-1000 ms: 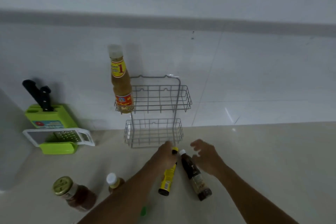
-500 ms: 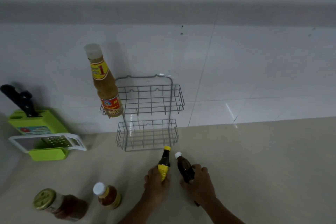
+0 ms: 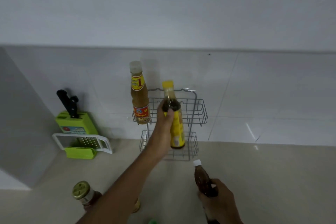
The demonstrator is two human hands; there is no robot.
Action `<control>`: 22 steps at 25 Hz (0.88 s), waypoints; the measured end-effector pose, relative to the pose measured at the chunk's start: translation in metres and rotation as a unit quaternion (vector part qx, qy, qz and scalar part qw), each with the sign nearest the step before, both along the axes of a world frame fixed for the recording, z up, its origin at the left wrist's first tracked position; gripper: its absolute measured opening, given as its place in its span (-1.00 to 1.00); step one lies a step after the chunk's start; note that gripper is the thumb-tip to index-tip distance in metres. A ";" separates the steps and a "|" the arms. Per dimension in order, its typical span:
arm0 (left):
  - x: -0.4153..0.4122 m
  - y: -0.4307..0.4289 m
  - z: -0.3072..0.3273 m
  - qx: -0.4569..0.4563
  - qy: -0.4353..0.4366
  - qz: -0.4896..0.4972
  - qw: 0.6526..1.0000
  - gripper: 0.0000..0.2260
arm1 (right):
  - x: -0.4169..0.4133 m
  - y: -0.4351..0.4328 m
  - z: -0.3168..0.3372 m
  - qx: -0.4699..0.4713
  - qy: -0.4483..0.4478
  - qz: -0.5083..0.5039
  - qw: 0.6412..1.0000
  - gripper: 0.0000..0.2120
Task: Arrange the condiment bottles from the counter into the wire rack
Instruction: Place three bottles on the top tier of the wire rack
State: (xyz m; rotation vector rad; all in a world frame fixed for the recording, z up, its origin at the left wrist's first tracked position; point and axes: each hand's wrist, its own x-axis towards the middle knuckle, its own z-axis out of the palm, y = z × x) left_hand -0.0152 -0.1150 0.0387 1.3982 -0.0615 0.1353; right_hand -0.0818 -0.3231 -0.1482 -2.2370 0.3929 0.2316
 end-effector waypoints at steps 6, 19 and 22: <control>0.041 0.027 0.069 0.285 -0.104 0.134 0.943 -0.57 | -0.004 0.017 0.061 0.071 -0.098 0.015 0.993 -0.62; 0.057 0.027 0.016 0.420 -0.056 0.174 0.889 -0.52 | 0.128 0.046 0.257 0.108 -0.320 0.128 0.932 -0.56; 0.051 0.029 0.024 0.420 -0.046 0.165 0.891 -0.51 | 0.155 0.053 0.256 0.093 -0.291 0.157 0.939 -0.53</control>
